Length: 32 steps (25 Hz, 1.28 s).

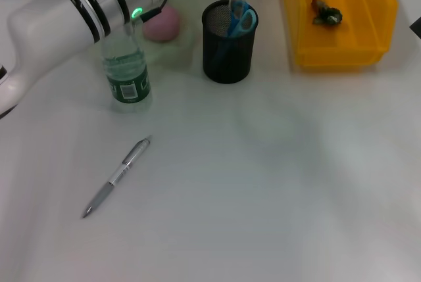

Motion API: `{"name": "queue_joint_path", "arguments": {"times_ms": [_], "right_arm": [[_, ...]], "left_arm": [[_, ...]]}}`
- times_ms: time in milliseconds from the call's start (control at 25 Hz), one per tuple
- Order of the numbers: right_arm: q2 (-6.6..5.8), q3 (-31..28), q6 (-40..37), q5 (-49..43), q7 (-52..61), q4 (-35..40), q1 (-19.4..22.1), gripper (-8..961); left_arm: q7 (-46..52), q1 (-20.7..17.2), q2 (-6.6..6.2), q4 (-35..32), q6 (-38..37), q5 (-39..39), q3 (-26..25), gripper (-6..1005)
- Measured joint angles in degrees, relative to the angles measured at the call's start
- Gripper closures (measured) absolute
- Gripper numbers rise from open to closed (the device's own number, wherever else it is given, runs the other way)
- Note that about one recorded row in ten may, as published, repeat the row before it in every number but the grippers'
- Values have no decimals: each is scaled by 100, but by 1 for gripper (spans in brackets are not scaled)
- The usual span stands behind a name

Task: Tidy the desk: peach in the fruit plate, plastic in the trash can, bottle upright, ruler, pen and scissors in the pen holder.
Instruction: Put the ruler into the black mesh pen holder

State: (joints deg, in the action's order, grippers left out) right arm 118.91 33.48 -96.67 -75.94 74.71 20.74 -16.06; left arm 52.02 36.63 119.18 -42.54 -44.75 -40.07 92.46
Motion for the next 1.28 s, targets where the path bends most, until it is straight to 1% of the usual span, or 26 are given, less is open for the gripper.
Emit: {"name": "queue_joint_path", "arguments": {"times_ms": [320,600,1080,1280], "right_arm": [[0,0,-1,0,0,0,-27,302],[0,0,-1,1,0,0,-48,302],[0,0,4,1,0,0,-46,302],[1,0,2,1,0,0,-39,302]], "left_arm": [[-125,-41,0,99,-17,15,144,586],[-165,-52,0,137,-45,19,166,583],[-167,44,0,160,-34,26,180,577],[-167,154,0,194,18,-1,229,575]]}}
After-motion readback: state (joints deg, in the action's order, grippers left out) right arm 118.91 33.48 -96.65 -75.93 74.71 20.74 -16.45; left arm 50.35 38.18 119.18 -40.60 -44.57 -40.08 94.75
